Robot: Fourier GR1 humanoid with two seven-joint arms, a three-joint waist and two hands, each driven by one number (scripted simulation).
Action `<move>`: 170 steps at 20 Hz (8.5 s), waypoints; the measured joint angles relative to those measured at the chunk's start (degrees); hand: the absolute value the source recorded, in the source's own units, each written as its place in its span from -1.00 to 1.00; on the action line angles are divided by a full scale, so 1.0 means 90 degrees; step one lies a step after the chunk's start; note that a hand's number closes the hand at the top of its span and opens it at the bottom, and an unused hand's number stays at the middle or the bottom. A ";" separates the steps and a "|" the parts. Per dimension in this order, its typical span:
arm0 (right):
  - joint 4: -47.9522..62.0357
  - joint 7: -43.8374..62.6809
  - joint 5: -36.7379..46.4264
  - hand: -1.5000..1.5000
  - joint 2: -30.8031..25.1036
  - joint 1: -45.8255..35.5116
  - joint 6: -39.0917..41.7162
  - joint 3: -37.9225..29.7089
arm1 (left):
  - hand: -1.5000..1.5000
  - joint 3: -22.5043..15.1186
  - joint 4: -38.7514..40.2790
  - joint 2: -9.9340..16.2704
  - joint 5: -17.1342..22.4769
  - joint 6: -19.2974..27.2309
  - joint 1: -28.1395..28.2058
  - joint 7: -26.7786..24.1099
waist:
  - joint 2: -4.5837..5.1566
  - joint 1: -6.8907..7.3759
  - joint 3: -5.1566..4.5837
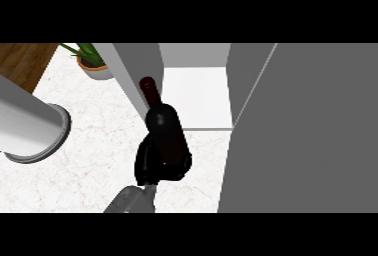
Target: Pick up the wine, place it into the cabinet and close the cabinet
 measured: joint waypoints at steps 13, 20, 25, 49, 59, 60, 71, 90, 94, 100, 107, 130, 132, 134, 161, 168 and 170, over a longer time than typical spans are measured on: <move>0.0096 -0.0103 -0.0216 -1.00 -0.0041 0.0016 0.0125 -0.0203 | 1.00 -0.0342 0.1605 -0.0001 0.1054 -0.0020 -0.1498 -0.0854 | 0.0007 -0.0043 0.0000; 0.0186 -0.0126 -0.0236 -1.00 -0.0008 -0.0088 0.0081 -0.0167 | 1.00 -0.0200 0.2185 -0.0001 0.1612 0.0131 -0.2365 -0.0631 | 0.0013 -0.0052 -0.0001; 0.0239 -0.0091 -0.0356 -1.00 -0.0069 -0.0211 0.0085 -0.0248 | 1.00 -0.0043 0.2726 -0.0002 0.1843 0.0020 -0.2891 -0.0723 | 0.0026 -0.0090 -0.0005; 0.0460 -0.0603 -0.0263 -1.00 0.0051 -0.0043 0.0256 0.0046 | 1.00 0.0186 0.4697 -0.0001 0.2424 0.0105 -0.4961 -0.0199 | 0.0109 -0.0388 -0.0004; 0.0659 -0.0735 -0.0224 -1.00 0.0122 -0.0190 0.0282 0.0191 | 1.00 -0.0030 0.4592 0.0022 0.2829 0.0232 -0.4918 -0.0313 | 0.0137 -0.0574 -0.0004; 0.0697 -0.0768 -0.0204 -1.00 0.0130 -0.0202 0.0286 0.0205 | 1.00 -0.0094 0.4545 0.0026 0.2876 0.0267 -0.4881 -0.0317 | 0.0142 -0.0606 -0.0004; 0.0930 -0.0866 -0.0380 -1.00 0.0098 -0.0379 0.0394 0.0143 | 1.00 -0.0782 0.3995 0.0009 0.3506 0.0590 -0.4471 -0.0533 | 0.0193 -0.0799 -0.0007; 0.0912 -0.0858 -0.0377 -1.00 0.0074 -0.0353 0.0406 0.0162 | -1.00 -0.1424 0.4038 0.0000 0.4672 0.1307 -0.4779 -0.1051 | 0.0210 -0.0820 -0.0003; 0.0892 -0.0874 -0.0343 -1.00 0.0083 -0.0372 0.0403 0.0195 | -1.00 -0.1764 0.4226 -0.0001 0.4510 0.1452 -0.4915 -0.1065 | 0.0202 -0.0776 -0.0003; 0.0853 -0.0870 -0.0417 -1.00 0.0065 -0.0281 0.0427 0.0161 | -1.00 -0.2133 0.4126 -0.0001 0.4440 0.1644 -0.5045 -0.1123 | 0.0186 -0.0752 -0.0001; 0.0823 -0.0728 -0.0398 -1.00 0.0057 -0.0372 0.0345 0.0146 | -1.00 -0.2313 0.3808 0.0012 0.4599 0.1787 -0.5022 -0.1467 | 0.0161 -0.0649 -0.0002; 0.0461 -0.0399 -0.0343 -1.00 -0.0012 -0.0134 0.0132 0.0000 | -1.00 -0.2995 0.2440 0.0008 0.4422 0.1648 -0.4024 -0.2014 | 0.0017 -0.0110 0.0002; 0.0367 -0.0352 -0.0281 -1.00 0.0007 -0.0058 0.0093 0.0058 | -1.00 -0.2972 0.2304 0.0008 0.4236 0.1660 -0.3844 -0.2070 | 0.0009 -0.0074 0.0003; 0.0265 -0.0307 -0.0288 -1.00 0.0007 0.0010 0.0069 0.0057 | -1.00 -0.2906 0.2156 0.0007 0.4047 0.1686 -0.3682 -0.2102 | 0.0002 -0.0045 0.0003; 0.0309 -0.0646 -0.0392 1.00 -0.0444 0.0267 0.0786 0.0105 | 1.00 -0.2928 -0.3548 0.3067 0.1594 0.1487 -0.0663 -0.0751 | -0.0032 0.0120 0.0009; 0.0160 -0.0355 -0.0646 1.00 -0.0671 0.0467 0.1290 0.0540 | 1.00 -0.2586 -0.4815 0.4211 0.1515 0.0990 0.0306 -0.0715 | -0.0035 0.0104 0.0005; 0.0144 -0.0197 -0.0683 1.00 -0.0621 0.0442 0.1287 0.0762 | 1.00 -0.2418 -0.5043 0.4540 0.1555 0.0775 0.0601 -0.0768 | -0.0036 0.0114 0.0003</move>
